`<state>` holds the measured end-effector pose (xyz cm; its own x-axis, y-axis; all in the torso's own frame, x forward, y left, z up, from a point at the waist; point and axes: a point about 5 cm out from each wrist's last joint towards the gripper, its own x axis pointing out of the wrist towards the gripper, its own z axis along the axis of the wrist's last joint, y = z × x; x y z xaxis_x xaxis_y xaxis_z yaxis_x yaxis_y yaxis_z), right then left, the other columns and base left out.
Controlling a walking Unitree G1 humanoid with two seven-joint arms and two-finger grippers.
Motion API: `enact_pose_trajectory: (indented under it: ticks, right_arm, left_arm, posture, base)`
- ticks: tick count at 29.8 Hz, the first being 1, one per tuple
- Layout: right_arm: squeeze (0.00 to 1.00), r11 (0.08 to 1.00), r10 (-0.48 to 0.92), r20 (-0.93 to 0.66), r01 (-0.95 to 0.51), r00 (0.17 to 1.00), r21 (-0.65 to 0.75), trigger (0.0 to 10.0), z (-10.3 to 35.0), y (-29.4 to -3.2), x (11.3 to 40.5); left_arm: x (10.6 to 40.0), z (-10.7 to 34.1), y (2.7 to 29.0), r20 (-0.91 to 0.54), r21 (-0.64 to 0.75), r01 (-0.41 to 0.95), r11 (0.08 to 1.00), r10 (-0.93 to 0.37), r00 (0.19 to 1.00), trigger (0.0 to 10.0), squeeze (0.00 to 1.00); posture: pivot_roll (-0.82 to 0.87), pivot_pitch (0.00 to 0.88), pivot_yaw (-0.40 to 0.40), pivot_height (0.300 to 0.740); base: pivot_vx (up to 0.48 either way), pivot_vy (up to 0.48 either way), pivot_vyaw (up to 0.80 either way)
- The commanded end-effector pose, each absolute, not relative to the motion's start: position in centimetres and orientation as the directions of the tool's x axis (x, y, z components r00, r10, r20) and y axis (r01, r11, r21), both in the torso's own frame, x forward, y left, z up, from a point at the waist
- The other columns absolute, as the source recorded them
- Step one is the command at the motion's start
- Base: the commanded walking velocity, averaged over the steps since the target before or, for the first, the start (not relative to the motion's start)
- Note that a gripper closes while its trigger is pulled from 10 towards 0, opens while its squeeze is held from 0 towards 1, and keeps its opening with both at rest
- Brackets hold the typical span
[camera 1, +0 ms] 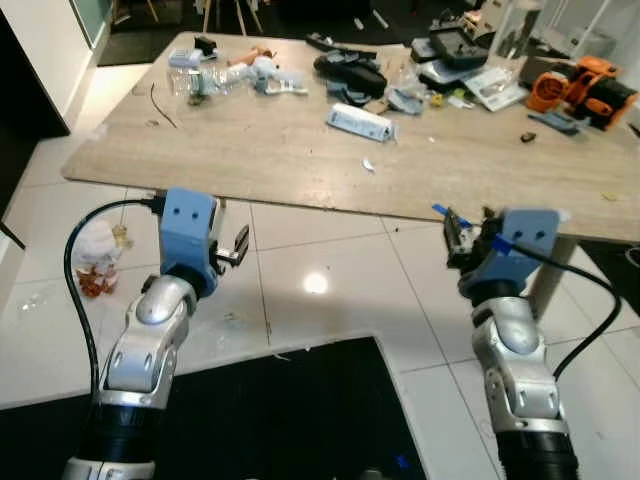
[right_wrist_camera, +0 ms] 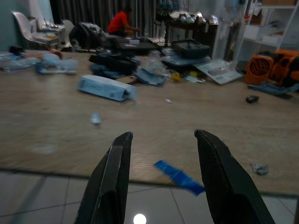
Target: Picking trash to rubbish bin
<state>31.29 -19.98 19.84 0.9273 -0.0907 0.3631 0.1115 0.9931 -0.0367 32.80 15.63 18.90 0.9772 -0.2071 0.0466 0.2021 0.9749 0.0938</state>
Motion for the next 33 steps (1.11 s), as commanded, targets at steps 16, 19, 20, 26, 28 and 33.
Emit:
enact_pose_trajectory:
  ticks: [16,19,20,26,28,33]
  right_arm:
    - [0.00,0.991,-0.126,0.333,0.137,0.935,-0.009,10.0,19.23,-20.85,31.11]
    - [0.00,0.991,-0.120,0.332,0.131,0.936,-0.009,10.0,19.24,-20.76,31.09]
    - [0.00,0.991,-0.120,0.332,0.131,0.936,-0.009,10.0,19.24,-20.76,31.09]
    - [0.00,0.993,-0.113,0.326,0.115,0.939,0.012,10.0,19.08,-20.51,31.06]
    - [0.00,0.993,-0.113,0.324,0.112,0.939,0.022,10.0,19.09,-20.49,31.05]
    - [0.00,0.996,-0.093,0.327,0.092,0.941,0.017,10.0,19.11,-20.31,31.02]
  left_arm:
    - [32.92,19.76,14.72,0.069,0.073,0.224,0.972,-0.229,0.971,10.0,0.00]
    - [32.94,19.73,14.68,0.068,0.085,0.223,0.971,-0.228,0.971,10.0,0.00]
    - [32.94,19.73,14.68,0.068,0.085,0.223,0.971,-0.228,0.971,10.0,0.00]
    - [32.74,19.58,14.65,0.062,0.088,0.229,0.969,-0.235,0.970,10.0,0.00]
    - [32.71,19.60,14.61,0.062,0.089,0.232,0.969,-0.238,0.969,10.0,0.00]
    - [32.71,19.57,14.71,0.062,0.087,0.230,0.969,-0.236,0.970,10.0,0.00]
  posture:
    - [-0.02,0.164,0.043,0.740]
    - [-0.02,0.161,0.041,0.740]
    - [-0.02,0.161,0.041,0.740]
    - [-0.02,0.154,0.041,0.740]
    - [-0.02,0.154,0.041,0.740]
    - [-0.02,0.142,0.035,0.740]
  base:
    - [0.427,0.000,0.00]
    - [0.426,0.000,0.00]
    - [0.428,0.000,0.00]
    - [0.426,0.000,0.00]
    - [0.424,0.000,0.00]
    - [0.426,0.000,0.00]
